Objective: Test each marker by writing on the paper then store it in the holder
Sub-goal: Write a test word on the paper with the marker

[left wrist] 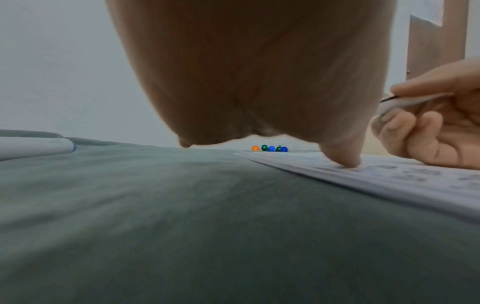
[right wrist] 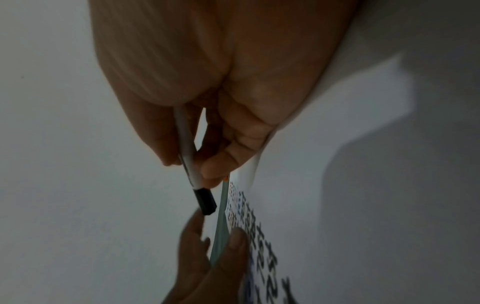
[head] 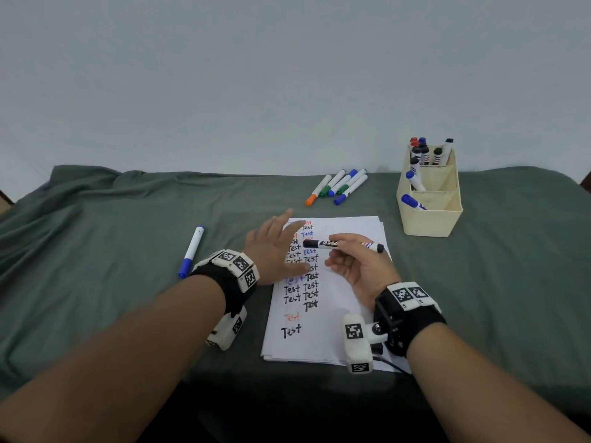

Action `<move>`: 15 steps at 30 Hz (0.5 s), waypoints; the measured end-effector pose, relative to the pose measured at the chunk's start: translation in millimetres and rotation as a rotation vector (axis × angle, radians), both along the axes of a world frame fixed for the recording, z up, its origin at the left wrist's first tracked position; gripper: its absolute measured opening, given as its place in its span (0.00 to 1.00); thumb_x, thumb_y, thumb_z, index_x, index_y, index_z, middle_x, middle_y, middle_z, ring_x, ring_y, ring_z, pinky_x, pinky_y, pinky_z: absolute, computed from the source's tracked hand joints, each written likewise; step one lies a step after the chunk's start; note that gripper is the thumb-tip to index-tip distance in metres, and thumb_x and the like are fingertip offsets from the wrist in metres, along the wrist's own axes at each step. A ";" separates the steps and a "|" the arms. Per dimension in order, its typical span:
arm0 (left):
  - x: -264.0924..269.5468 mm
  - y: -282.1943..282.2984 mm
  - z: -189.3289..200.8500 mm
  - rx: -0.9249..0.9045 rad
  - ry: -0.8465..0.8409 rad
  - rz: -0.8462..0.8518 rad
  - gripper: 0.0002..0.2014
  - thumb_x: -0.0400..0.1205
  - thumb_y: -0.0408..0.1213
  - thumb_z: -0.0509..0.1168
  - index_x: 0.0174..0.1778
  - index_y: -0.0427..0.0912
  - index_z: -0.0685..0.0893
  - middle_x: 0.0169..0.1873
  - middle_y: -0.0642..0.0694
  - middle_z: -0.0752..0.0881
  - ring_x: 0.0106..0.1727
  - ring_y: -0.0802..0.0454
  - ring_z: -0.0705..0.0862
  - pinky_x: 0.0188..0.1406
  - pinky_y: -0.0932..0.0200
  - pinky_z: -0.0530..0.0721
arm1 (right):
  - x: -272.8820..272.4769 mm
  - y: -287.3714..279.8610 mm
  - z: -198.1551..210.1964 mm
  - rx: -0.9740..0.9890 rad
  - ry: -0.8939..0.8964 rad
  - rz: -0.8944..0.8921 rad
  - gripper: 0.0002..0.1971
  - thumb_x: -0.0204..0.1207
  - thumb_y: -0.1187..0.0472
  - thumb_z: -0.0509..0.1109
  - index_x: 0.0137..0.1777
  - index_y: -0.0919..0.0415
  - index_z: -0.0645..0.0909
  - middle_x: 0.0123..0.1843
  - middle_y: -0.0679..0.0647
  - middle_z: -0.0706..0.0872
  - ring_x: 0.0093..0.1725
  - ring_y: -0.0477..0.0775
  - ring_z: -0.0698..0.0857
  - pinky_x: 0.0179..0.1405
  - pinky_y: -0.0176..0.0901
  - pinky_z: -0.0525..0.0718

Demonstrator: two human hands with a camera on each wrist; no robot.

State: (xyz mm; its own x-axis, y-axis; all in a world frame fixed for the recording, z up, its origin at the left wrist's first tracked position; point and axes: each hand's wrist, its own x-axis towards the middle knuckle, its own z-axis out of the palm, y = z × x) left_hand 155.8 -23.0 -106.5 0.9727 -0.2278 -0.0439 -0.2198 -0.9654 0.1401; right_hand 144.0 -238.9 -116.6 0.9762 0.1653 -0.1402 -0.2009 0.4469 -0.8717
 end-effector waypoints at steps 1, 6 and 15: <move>-1.7 -1.7 2.2 -0.036 -0.071 -0.060 0.44 0.76 0.71 0.60 0.84 0.64 0.47 0.86 0.58 0.41 0.86 0.49 0.46 0.79 0.35 0.54 | -0.5 -0.8 0.2 0.004 -0.008 0.017 0.10 0.82 0.72 0.67 0.49 0.64 0.90 0.37 0.64 0.88 0.33 0.58 0.88 0.34 0.40 0.88; -2.8 -7.8 11.9 -0.143 -0.139 -0.255 0.25 0.85 0.59 0.56 0.77 0.56 0.71 0.75 0.52 0.76 0.75 0.52 0.72 0.74 0.46 0.70 | -0.3 -3.1 -0.6 -0.045 -0.071 0.064 0.05 0.79 0.71 0.73 0.51 0.62 0.85 0.45 0.72 0.90 0.30 0.58 0.85 0.32 0.43 0.83; -0.8 -8.5 13.2 -0.176 0.012 -0.222 0.17 0.89 0.55 0.51 0.62 0.52 0.78 0.44 0.55 0.84 0.40 0.61 0.79 0.37 0.61 0.72 | 3.3 -2.8 -8.2 -0.073 -0.071 0.059 0.06 0.73 0.70 0.81 0.46 0.59 0.92 0.38 0.66 0.89 0.31 0.56 0.85 0.33 0.40 0.84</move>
